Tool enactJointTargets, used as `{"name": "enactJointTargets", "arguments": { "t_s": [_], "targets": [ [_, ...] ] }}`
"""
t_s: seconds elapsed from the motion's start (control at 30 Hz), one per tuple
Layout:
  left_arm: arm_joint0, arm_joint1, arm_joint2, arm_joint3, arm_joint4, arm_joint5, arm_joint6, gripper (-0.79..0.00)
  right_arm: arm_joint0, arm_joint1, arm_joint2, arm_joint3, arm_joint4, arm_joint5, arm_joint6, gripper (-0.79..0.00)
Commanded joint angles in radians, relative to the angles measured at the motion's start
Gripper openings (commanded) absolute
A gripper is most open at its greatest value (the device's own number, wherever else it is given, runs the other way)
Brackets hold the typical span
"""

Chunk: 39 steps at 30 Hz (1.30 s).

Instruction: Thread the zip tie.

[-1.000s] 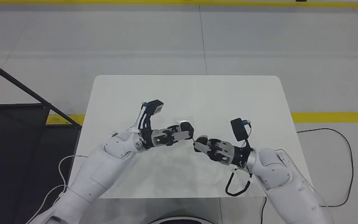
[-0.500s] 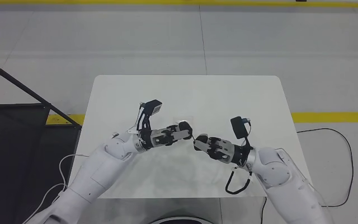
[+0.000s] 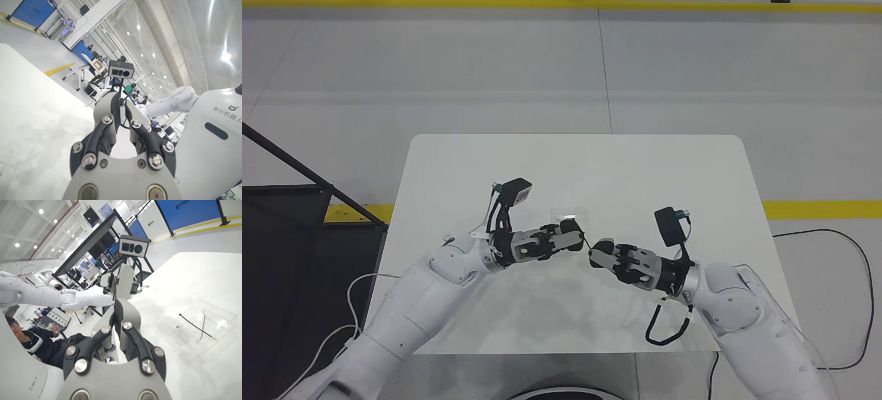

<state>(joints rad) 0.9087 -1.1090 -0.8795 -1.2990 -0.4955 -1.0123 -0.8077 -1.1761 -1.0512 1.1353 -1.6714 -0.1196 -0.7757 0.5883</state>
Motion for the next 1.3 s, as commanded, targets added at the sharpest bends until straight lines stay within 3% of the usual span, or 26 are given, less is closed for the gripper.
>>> {"name": "enactJointTargets", "arguments": {
  "t_s": [0.0,0.2,0.6,0.97,1.27],
  "targets": [
    [0.002,-0.001,-0.005,0.001,0.002,0.0,0.0,-0.597,-0.001,0.0,0.0,-0.001,0.0,-0.003,0.0,-0.785],
    [0.008,-0.011,-0.021,0.007,0.025,0.0,0.008,-0.539,-0.003,0.001,0.001,-0.002,-0.002,-0.004,0.001,-0.785],
    [0.026,-0.035,-0.049,0.004,0.121,0.0,0.072,-0.554,-0.002,0.001,-0.003,-0.001,-0.01,0.003,-0.002,-0.785],
    [0.044,-0.052,-0.072,-0.004,0.173,0.0,0.104,-0.727,0.003,0.0,-0.005,0.004,-0.008,0.007,-0.007,-0.785],
    [0.049,-0.061,-0.083,0.002,0.182,0.0,0.096,-0.717,0.003,0.0,-0.006,0.006,-0.007,0.006,-0.012,-0.785]
  ]
}}
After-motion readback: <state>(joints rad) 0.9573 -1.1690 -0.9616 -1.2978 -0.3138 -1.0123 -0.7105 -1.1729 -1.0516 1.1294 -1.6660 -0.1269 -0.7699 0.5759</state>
